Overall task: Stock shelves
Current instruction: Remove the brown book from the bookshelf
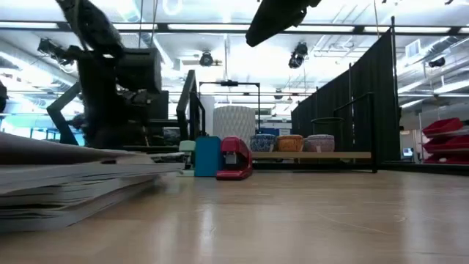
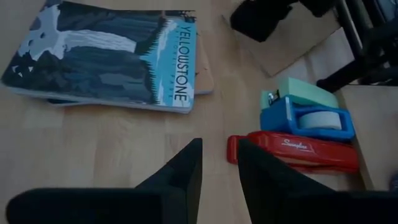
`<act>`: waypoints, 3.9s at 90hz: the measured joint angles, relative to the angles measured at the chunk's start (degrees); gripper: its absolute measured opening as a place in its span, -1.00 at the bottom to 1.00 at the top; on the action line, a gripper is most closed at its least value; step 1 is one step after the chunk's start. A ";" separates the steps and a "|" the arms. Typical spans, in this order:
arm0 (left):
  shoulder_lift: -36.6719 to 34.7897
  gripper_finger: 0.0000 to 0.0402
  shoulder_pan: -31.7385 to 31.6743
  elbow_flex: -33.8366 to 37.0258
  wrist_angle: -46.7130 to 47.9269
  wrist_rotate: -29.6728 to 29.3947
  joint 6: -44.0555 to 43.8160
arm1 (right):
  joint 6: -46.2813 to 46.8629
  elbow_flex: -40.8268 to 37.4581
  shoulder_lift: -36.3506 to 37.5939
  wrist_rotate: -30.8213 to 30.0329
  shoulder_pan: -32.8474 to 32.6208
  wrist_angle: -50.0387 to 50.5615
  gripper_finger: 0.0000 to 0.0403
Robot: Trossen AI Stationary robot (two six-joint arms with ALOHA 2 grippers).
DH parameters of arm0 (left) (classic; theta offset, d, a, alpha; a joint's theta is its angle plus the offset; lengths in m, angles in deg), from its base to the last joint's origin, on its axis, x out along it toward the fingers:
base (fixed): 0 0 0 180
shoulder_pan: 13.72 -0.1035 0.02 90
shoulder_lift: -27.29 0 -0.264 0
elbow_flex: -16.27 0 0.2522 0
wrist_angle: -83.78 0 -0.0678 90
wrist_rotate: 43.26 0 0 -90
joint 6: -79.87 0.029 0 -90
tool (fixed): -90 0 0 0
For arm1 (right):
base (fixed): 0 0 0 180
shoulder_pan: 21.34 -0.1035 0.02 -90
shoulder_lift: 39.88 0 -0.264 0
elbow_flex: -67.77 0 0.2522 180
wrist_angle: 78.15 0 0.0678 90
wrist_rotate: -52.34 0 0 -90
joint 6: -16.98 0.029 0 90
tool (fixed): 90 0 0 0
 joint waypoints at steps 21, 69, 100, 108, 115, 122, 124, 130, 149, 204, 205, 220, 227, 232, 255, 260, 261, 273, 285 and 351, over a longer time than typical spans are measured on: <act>0.17 -1.00 6.88 -0.76 -9.96 8.46 -6.58 | 0.00 0.00 0.00 0.00 0.00 0.02 -0.64; -0.53 -1.00 13.98 -16.53 5.08 4.99 -3.87 | -15.73 -10.23 0.09 14.36 1.63 -17.57 -0.58; -0.61 -1.00 14.08 -8.89 9.82 -1.65 -4.12 | -50.12 -16.35 -8.21 12.62 4.34 -37.63 0.05; -0.60 -1.00 14.08 -5.24 3.63 -0.75 -3.74 | -56.97 -14.68 -13.60 9.47 4.66 -39.31 0.16; -0.62 -1.00 14.08 -2.38 -1.68 0.87 -3.68 | -62.31 -13.33 -18.09 5.73 4.81 -39.89 0.21; -0.98 -1.00 14.19 -0.04 -6.16 0.92 -4.52 | -66.96 -11.88 -21.43 0.98 4.70 -40.33 0.21; -1.01 -1.00 14.32 0.41 -6.95 0.93 -4.98 | -68.26 -11.48 -22.18 -0.26 4.65 -40.78 0.21; -1.06 -1.00 14.50 1.37 -8.96 0.82 -5.17 | -69.90 -10.87 -23.98 -1.50 4.80 -41.00 0.19; -0.97 -1.00 14.79 2.12 -12.52 1.06 -3.59 | -68.40 -10.71 -24.59 -1.03 6.58 -41.66 0.12; -0.29 -1.00 15.72 -6.65 1.86 -2.89 7.24 | -57.42 -10.53 -22.48 -10.77 6.19 -43.45 -0.95; -0.29 -1.00 15.86 -7.53 3.33 -3.58 7.44 | -56.94 -10.53 -22.41 -11.03 6.12 -43.73 -0.96; -0.42 -1.00 19.17 -22.72 28.79 -18.04 7.73 | -48.24 -10.49 -17.58 -13.41 5.18 -44.05 -0.99; -0.54 -1.00 20.80 -30.42 35.94 -24.38 7.12 | -45.68 -10.49 -15.28 -12.53 4.59 -43.82 -0.99; -0.53 -1.00 21.87 -35.53 40.63 -27.50 7.16 | -44.88 -10.51 -13.45 -11.46 4.19 -43.25 -1.00; -0.60 -1.00 25.01 -52.81 46.88 -35.34 10.20 | -40.95 -10.45 -4.00 -7.18 3.84 -39.59 -1.00; -0.60 -1.00 25.91 -54.81 46.67 -37.13 10.87 | -40.10 -10.45 -1.82 -6.97 3.85 -39.00 -1.00; -0.60 -1.00 26.11 -55.16 46.70 -37.50 11.06 | -39.89 -10.45 -1.33 -6.90 3.84 -38.80 -1.00; -0.60 -1.00 28.27 -58.31 47.43 -38.93 11.50 | -36.68 -10.38 4.40 -5.20 3.82 -34.98 -1.00; -0.66 -1.00 30.61 -59.52 47.44 -34.64 11.86 | -31.16 -10.38 9.09 -0.60 3.82 -30.56 -1.00; -0.64 -0.92 52.28 -29.36 3.16 -58.51 -12.09 | -29.39 -41.44 32.81 -29.31 -14.49 -89.98 -1.00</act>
